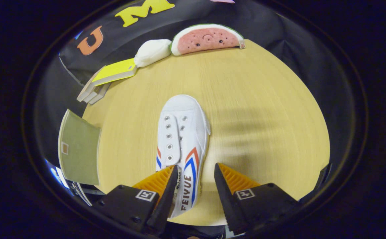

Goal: Open the storage box then place both shoes into the box .Put the left shoe in first, then the right shoe, with the right side of both shoes facing outward in a uniform manner.

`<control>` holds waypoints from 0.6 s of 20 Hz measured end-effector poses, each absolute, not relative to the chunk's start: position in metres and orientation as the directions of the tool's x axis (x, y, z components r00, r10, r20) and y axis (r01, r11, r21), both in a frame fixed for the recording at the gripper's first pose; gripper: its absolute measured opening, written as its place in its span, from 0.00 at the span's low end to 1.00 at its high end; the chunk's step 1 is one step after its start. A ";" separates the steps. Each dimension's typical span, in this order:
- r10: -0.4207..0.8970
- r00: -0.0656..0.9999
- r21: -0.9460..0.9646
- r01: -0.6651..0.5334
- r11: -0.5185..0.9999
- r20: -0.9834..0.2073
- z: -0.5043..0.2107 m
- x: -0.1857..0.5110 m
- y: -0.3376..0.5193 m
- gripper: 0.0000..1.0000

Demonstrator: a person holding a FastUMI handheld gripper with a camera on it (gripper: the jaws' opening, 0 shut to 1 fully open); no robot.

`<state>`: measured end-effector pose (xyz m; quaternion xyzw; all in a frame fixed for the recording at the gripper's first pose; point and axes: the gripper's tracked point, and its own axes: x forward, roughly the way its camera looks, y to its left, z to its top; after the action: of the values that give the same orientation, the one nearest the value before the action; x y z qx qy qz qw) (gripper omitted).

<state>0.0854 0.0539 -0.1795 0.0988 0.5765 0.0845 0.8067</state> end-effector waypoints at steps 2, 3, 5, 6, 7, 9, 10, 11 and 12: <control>0.250 0.310 0.252 -0.034 0.967 -0.917 -0.178 0.086 0.055 0.49; 0.241 0.309 0.242 -0.034 0.970 -0.920 -0.178 0.086 0.054 0.39; 0.232 0.311 0.239 -0.015 0.971 -0.922 -0.181 0.086 0.051 0.26; 0.237 0.315 0.247 -0.007 0.969 -0.919 -0.180 0.086 0.051 0.20; 0.239 0.320 0.251 -0.006 0.968 -0.917 -0.182 0.087 0.051 0.13; 0.261 0.333 0.284 0.022 0.959 -0.906 -0.175 0.086 0.053 0.06; 0.278 0.342 0.310 0.042 0.950 -0.898 -0.171 0.084 0.056 0.06; 0.297 0.346 0.338 0.063 0.939 -0.890 -0.167 0.082 0.061 0.06; 0.317 0.350 0.364 0.078 0.928 -0.882 -0.163 0.081 0.067 0.06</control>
<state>0.0809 0.0674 -0.1629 0.1746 0.5653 0.0744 0.8028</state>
